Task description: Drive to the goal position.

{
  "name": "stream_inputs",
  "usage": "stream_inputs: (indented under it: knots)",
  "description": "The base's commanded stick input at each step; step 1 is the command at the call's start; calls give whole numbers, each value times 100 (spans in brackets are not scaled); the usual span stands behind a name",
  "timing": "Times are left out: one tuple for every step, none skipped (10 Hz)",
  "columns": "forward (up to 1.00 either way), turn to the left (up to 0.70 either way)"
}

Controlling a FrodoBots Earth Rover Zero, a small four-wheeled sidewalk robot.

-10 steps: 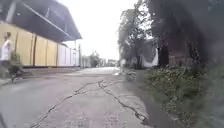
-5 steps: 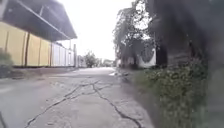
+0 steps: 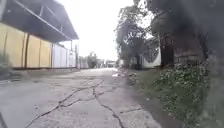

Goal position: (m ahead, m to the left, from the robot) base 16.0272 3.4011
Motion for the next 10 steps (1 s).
stream_inputs:
  knots:
    - [70,0]
    - [70,0]
    - [70,0]
    - [70,0]
    - [70,0]
    - [70,0]
    - [70,0]
    - [70,0]
    - [70,0]
    - [70,0]
